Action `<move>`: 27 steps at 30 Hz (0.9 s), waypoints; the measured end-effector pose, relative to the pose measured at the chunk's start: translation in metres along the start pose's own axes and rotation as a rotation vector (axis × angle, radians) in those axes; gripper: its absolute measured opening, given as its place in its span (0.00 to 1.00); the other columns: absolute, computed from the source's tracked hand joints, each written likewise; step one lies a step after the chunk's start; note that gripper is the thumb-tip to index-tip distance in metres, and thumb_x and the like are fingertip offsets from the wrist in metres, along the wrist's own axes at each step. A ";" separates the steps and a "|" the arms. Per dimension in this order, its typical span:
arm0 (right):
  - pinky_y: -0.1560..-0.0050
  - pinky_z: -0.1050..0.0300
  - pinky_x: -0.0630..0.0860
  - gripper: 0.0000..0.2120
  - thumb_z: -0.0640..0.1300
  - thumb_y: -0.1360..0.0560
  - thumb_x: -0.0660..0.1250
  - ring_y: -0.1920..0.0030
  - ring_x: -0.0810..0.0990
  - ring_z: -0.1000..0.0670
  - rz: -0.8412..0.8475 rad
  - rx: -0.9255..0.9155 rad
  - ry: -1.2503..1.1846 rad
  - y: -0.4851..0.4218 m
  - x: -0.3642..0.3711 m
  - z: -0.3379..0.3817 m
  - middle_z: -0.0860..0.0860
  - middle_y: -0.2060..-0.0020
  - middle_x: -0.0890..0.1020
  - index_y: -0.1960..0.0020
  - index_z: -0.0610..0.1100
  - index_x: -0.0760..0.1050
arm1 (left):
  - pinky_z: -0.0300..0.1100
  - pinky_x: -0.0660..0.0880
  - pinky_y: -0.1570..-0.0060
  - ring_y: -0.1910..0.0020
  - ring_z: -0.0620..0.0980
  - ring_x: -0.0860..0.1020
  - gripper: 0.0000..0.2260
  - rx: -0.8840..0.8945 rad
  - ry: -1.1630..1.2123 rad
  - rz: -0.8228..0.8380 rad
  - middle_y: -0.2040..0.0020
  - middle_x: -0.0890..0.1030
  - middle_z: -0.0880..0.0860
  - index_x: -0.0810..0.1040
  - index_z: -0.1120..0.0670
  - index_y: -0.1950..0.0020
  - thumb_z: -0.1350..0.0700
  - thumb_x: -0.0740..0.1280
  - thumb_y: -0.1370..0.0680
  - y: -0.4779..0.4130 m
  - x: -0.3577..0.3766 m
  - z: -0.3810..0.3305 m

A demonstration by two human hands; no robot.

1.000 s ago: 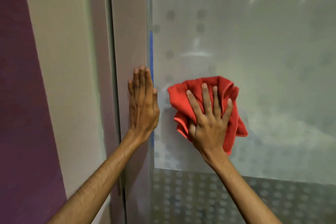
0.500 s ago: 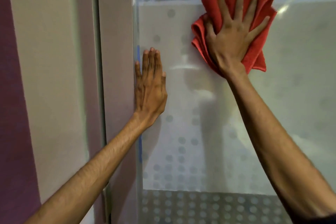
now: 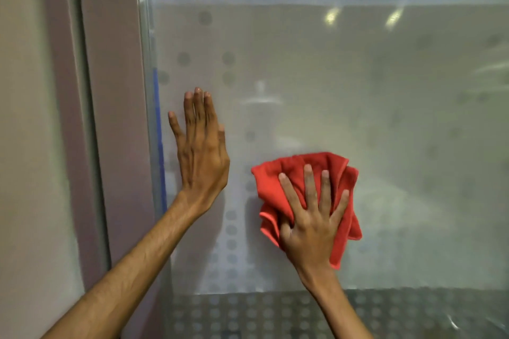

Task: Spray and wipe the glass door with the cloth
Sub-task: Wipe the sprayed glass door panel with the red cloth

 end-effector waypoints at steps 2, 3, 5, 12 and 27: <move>0.28 0.24 0.52 0.37 0.51 0.34 0.63 0.20 0.56 0.43 0.011 -0.034 0.018 -0.002 -0.005 -0.022 0.49 0.22 0.62 0.25 0.60 0.63 | 0.60 0.39 0.24 0.20 0.57 0.49 0.24 0.016 0.000 0.008 0.20 0.53 0.60 0.51 0.63 0.21 0.59 0.51 0.16 -0.002 0.002 -0.010; 0.28 0.23 0.51 0.37 0.51 0.33 0.63 0.20 0.56 0.44 0.011 -0.031 0.029 -0.010 -0.008 -0.034 0.49 0.22 0.62 0.24 0.60 0.62 | 0.60 0.39 0.24 0.20 0.57 0.48 0.24 0.019 0.001 0.013 0.20 0.52 0.59 0.51 0.63 0.21 0.59 0.51 0.16 -0.002 0.003 -0.016; 0.29 0.22 0.46 0.37 0.53 0.32 0.65 0.20 0.54 0.44 0.007 0.027 0.038 -0.038 -0.014 -0.053 0.50 0.21 0.61 0.23 0.61 0.60 | 0.60 0.38 0.24 0.20 0.57 0.48 0.24 0.023 0.003 0.027 0.19 0.51 0.59 0.50 0.62 0.21 0.59 0.51 0.16 -0.004 0.006 -0.024; 0.28 0.23 0.42 0.29 0.62 0.22 0.52 0.19 0.50 0.43 -0.110 0.205 -0.018 -0.222 -0.059 -0.110 0.50 0.19 0.57 0.21 0.61 0.58 | 0.57 0.37 0.24 0.20 0.57 0.49 0.24 0.058 -0.016 0.037 0.20 0.52 0.59 0.51 0.62 0.21 0.57 0.49 0.16 -0.032 0.018 -0.067; 0.27 0.26 0.48 0.28 0.63 0.23 0.57 0.20 0.57 0.41 -0.127 -0.150 -0.060 -0.193 -0.042 -0.067 0.50 0.22 0.63 0.24 0.60 0.66 | 0.59 0.41 0.24 0.20 0.57 0.49 0.24 0.035 -0.050 0.014 0.20 0.53 0.58 0.51 0.62 0.21 0.57 0.49 0.16 -0.025 0.027 -0.082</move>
Point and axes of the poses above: each hand's wrist, its own y-axis away from the middle knuckle, its own x-axis out of the palm, z = x × y, the point moved 4 cm from there along -y, towards the middle knuckle
